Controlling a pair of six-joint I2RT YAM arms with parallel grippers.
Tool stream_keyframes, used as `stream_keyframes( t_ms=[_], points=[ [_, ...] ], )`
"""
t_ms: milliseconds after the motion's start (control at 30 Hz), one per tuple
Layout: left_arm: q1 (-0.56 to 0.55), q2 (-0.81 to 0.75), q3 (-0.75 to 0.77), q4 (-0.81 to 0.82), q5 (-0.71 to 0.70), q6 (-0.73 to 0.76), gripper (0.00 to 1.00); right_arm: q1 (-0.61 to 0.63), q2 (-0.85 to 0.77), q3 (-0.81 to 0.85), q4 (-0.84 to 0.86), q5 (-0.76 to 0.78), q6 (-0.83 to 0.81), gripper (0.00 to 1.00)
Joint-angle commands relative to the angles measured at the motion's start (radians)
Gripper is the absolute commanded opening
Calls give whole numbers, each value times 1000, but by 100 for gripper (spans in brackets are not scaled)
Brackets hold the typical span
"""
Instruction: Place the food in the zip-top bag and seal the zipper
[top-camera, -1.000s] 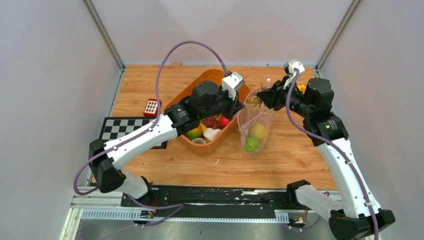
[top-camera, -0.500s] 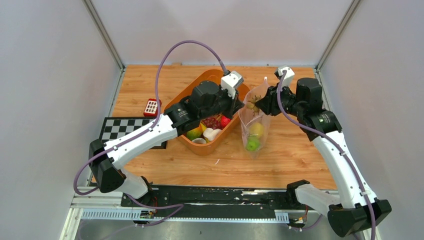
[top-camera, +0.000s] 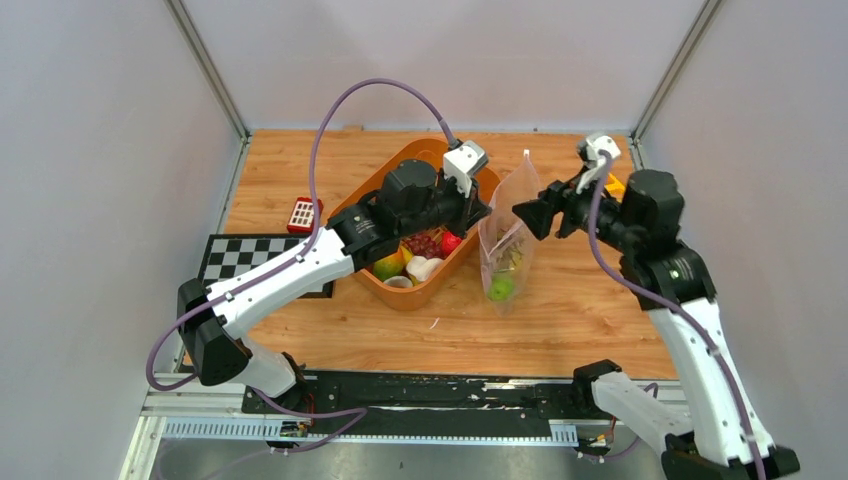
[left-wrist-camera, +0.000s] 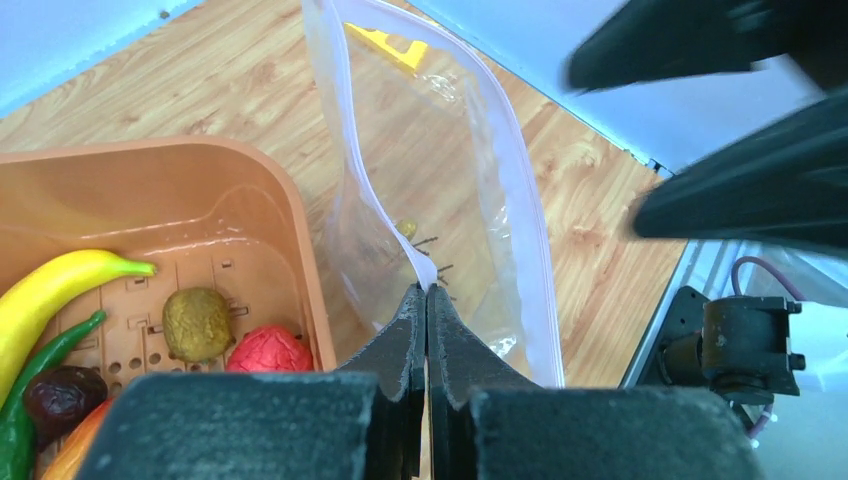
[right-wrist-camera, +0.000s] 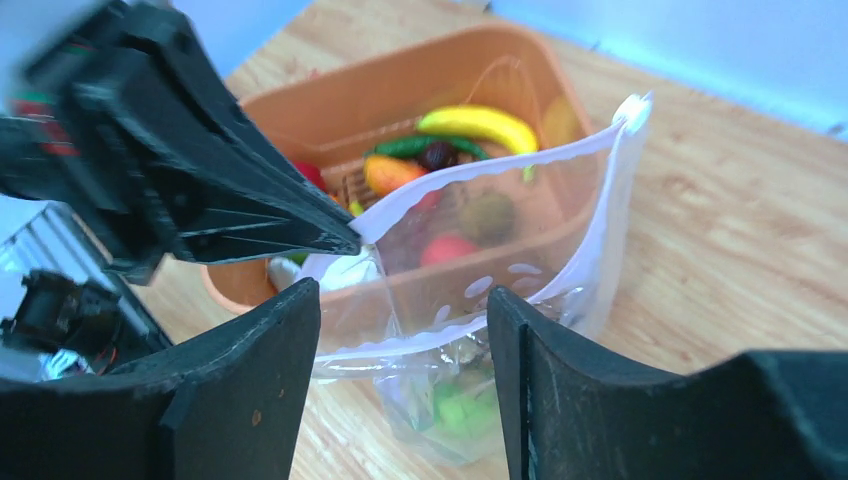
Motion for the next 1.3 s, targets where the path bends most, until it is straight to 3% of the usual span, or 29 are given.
stream_keyframes(
  t_ms=[0, 133, 333, 600, 800, 900, 1167, 1200, 1267],
  points=[
    [-1, -13, 41, 25, -11, -4, 0, 6, -118, 24, 21, 209, 49, 61],
    [-1, -12, 37, 33, 2, -4, 0, 5, -114, -13, -43, 365, 106, 59],
    [0, -11, 37, 29, 15, -2, 0, 6, -22, -74, 33, 268, 270, 56],
    [0, -7, 36, 17, 24, 0, 0, 6, 59, -83, 86, 249, 296, 54],
    [0, -9, 35, 6, 4, 4, 0, 6, 31, -78, 71, 291, 265, 29],
    [0, -10, 30, 7, -14, 4, 0, 6, 16, -59, 61, 321, 229, 1],
    [3, 4, 18, 9, -55, -6, 0, 6, -37, -42, 104, 412, 153, 0],
    [5, 9, 19, 4, -57, -8, 4, 6, -43, -58, 119, 408, 152, 0],
    [13, 20, 13, 0, -65, -17, 23, 5, -35, -83, 124, 396, 152, 0]
  ],
)
